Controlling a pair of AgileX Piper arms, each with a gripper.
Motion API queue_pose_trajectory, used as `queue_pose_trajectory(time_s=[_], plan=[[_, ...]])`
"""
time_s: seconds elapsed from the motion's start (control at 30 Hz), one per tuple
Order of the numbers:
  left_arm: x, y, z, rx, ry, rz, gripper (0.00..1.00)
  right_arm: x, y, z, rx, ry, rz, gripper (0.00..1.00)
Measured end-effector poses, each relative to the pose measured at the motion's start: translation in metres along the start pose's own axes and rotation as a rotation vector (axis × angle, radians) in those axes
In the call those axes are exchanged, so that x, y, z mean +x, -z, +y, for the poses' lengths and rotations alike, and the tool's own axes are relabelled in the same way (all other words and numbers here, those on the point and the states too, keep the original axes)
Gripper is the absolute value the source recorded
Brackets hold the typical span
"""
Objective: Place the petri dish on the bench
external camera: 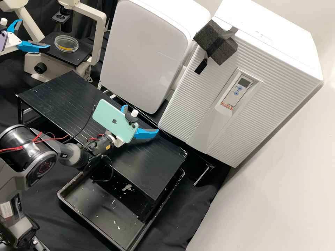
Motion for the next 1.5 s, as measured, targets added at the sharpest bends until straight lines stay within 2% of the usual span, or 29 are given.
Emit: queue_pose_trajectory(time_s=[0.23,0.43,0.73,0.83,0.93,1.13,1.17,1.4,1.5], plan=[[0.0,0.0,0.0,0.0,0.0,0.0,1.0,0.0,0.0,0.0,0.0,0.0,0.0,1.0],[0.0,-0.013,-0.001,0.006,0.004,-0.051,1.0,0.0,0.0,0.0,0.0,0.0,0.0,1.0],[0.015,-0.029,0.017,0.003,-0.023,-0.113,1.0,0.0,0.0,0.0,0.0,0.0,0.0,1.0],[0.025,-0.026,0.02,-0.036,-0.034,-0.106,1.0,0.0,0.0,0.0,0.0,0.0,0.0,1.0],[0.037,-0.024,0.015,-0.044,-0.008,-0.094,1.0,0.0,0.0,0.0,0.0,0.0,0.0,1.0],[0.052,-0.021,-0.01,-0.055,0.119,-0.068,1.0,0.0,0.0,0.0,0.0,0.0,0.0,1.0],[0.053,-0.021,-0.012,-0.073,0.126,-0.066,1.0,0.0,0.0,0.0,0.0,0.0,0.0,1.0],[0.058,-0.02,-0.015,-0.078,0.129,-0.065,1.0,0.0,0.0,0.0,0.0,0.0,0.0,1.0],[0.06,-0.019,-0.016,-0.099,0.124,-0.061,1.0,0.0,0.0,0.0,0.0,0.0,0.0,1.0]])
